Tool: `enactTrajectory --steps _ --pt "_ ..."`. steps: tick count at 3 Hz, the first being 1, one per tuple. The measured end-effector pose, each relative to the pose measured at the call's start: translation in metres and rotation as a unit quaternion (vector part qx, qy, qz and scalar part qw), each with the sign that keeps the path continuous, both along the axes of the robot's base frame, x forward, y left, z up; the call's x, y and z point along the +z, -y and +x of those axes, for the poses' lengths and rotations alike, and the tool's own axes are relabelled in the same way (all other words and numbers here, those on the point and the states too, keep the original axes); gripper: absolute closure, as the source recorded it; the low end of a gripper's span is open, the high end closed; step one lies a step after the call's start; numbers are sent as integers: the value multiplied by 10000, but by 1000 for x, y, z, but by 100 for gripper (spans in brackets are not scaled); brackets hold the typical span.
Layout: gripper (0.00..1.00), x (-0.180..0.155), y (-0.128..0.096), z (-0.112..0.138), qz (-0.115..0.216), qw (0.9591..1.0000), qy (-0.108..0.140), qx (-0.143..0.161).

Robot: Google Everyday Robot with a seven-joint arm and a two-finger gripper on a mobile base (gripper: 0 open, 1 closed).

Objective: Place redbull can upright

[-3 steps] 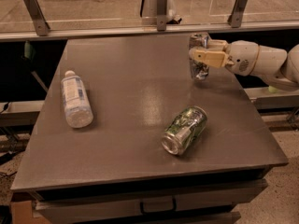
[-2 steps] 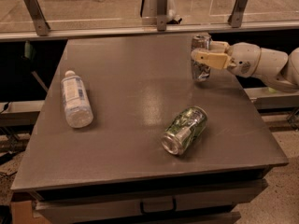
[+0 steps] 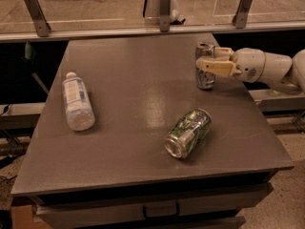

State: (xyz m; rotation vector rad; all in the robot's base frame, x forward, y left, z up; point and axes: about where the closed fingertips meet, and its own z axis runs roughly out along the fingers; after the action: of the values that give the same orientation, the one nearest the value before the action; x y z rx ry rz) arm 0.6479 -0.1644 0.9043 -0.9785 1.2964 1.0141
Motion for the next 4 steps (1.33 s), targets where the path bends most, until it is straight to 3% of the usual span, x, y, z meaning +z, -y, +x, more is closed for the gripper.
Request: enactTrajectory --steps 2,3,4 --pt "12 -9 8 -7 -82 9998 166 58" --pt "0 -9 17 -13 -77 9997 229 -62" --pt "0 -1 31 -21 -149 9987 269 -400"
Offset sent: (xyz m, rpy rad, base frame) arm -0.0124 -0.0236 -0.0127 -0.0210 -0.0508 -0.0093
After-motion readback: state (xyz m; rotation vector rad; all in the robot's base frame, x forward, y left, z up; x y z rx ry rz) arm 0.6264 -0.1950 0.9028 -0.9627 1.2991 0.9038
